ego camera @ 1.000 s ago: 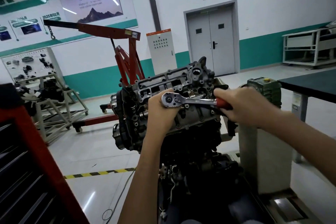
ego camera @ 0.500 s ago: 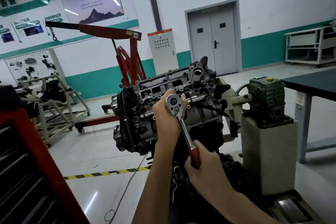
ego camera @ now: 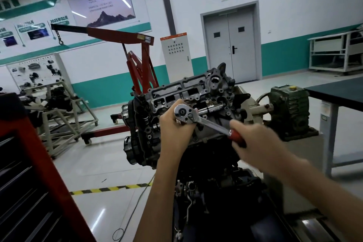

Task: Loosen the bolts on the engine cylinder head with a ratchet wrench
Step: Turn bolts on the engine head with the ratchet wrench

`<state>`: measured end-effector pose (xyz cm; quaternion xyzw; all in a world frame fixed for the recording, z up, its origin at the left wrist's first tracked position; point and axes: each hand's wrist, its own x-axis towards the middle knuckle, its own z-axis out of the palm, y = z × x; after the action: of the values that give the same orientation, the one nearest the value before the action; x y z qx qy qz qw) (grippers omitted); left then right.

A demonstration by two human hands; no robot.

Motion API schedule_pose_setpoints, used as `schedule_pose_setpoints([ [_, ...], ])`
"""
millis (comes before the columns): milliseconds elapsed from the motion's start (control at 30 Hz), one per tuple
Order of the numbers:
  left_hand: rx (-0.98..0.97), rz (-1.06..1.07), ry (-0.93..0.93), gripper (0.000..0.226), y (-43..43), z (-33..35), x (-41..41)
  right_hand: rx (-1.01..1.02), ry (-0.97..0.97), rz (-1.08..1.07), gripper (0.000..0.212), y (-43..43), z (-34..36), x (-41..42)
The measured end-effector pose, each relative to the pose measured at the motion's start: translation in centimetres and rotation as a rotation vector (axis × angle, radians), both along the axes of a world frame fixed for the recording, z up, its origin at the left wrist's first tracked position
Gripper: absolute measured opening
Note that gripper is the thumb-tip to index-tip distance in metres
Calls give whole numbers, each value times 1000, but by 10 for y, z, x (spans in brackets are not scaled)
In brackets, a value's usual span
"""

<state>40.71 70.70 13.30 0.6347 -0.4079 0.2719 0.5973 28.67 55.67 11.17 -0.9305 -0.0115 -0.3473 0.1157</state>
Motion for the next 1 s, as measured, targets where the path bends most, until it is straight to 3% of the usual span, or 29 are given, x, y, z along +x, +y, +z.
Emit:
schedule_pose_setpoints([
  [167,-105,9,-31,33,-23,-1,-10,710,-20,171,22,86,-61,3],
  [267,-133,-89,47,40,-29,1,-11,821,-42,231,26,98,-70,8],
  [367,-65,-41,12,48,-22,4,-4,574,38,207,19,59,-56,4],
  [533,154,-36,-84,42,-9,13,1,-134,11,7,17,-33,17,-1],
  [667,173,-81,-66,40,-3,15,3,-282,-40,-33,21,-42,47,3],
  [800,-21,6,8,42,-1,-4,0,-1,-34,4,17,5,-4,1],
  [933,-156,40,-17,37,-15,0,-9,562,-63,117,20,81,-58,5],
  [1000,-217,-19,-2,38,-20,4,-10,646,-104,174,26,103,-66,12],
])
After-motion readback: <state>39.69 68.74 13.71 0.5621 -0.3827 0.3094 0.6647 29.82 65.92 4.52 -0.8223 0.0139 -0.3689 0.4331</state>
